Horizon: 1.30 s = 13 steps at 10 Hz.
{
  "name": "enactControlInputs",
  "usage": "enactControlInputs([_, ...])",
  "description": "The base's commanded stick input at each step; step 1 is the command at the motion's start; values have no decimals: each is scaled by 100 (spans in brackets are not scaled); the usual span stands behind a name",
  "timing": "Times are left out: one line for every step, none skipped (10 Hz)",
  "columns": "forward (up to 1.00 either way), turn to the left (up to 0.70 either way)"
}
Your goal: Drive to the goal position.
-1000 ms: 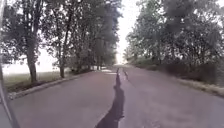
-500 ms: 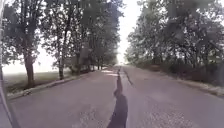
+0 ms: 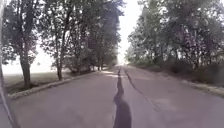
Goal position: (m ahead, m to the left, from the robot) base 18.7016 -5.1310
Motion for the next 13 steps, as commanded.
enactControlInputs([70,-24])
enactControlInputs([70,-32])
enactControlInputs([70,-20])
enactControlInputs([70,-7])
enactControlInputs([70,-2])
enactControlInputs([70,0])
enactControlInputs([70,0])
enactControlInputs([70,0])
enactControlInputs([70,0])
enactControlInputs([70,0])
enactControlInputs([70,0])
enactControlInputs([70,0])
enactControlInputs([70,0])
